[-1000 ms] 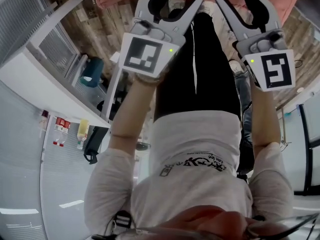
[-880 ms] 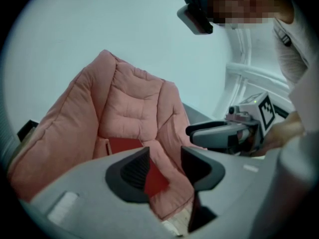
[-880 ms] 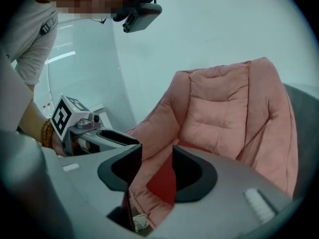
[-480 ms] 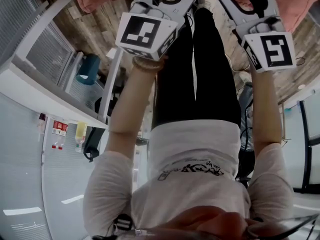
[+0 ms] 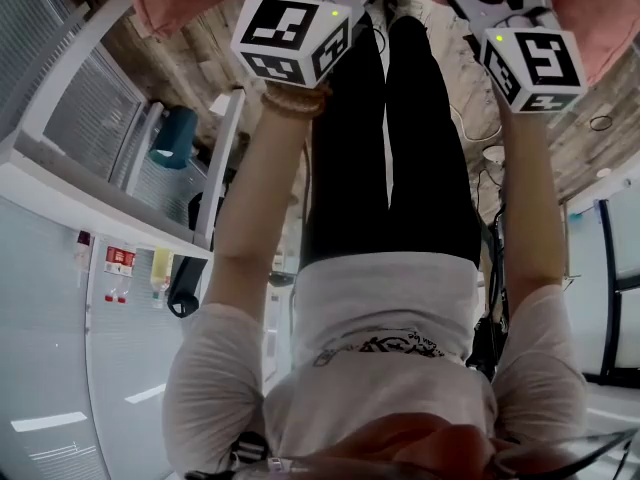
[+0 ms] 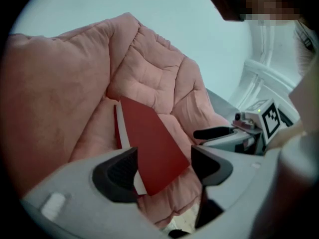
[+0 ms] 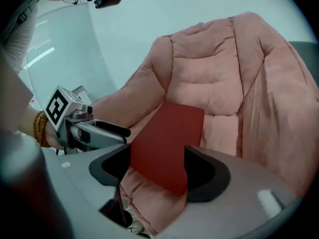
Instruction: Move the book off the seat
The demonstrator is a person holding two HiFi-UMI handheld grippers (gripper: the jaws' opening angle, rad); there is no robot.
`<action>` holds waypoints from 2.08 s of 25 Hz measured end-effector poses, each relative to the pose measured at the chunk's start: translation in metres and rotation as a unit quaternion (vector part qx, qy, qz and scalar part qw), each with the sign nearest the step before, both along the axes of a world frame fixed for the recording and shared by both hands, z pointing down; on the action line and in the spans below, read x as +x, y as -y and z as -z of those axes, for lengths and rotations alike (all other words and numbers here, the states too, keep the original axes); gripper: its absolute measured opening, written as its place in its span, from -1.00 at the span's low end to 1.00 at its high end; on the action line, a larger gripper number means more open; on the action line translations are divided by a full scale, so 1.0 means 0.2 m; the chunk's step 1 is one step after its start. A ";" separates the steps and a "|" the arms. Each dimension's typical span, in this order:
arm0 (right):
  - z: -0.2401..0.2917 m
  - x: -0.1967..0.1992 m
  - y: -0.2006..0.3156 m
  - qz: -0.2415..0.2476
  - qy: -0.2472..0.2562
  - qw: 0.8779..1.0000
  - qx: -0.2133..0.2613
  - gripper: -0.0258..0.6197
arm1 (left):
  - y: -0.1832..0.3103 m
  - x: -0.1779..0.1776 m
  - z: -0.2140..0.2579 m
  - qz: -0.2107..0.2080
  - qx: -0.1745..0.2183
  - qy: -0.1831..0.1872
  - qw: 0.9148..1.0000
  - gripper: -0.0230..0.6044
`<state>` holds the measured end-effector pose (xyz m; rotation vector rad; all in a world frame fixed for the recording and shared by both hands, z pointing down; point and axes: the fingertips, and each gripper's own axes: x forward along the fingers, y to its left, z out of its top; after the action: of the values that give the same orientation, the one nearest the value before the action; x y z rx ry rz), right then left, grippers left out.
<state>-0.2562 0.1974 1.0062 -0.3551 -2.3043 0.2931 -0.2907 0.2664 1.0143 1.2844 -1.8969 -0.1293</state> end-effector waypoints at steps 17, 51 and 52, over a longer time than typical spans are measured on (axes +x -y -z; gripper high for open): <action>-0.38 -0.01 0.06 -0.011 -0.066 0.997 -0.044 0.48 | 0.07 -0.05 -0.27 -0.006 -0.030 -0.041 0.999 0.34; -0.45 -0.05 0.02 0.000 -0.066 0.996 -0.056 0.41 | 0.05 -0.08 -0.38 -0.007 -0.060 -0.040 0.997 0.27; -0.43 -0.06 0.02 -0.001 -0.066 0.996 -0.057 0.41 | 0.05 -0.09 -0.37 -0.006 -0.060 -0.038 0.997 0.27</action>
<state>-0.2676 0.1938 1.0929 -0.3793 -2.1638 0.4374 -0.3077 0.2570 1.0880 1.1938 -1.8031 -0.0561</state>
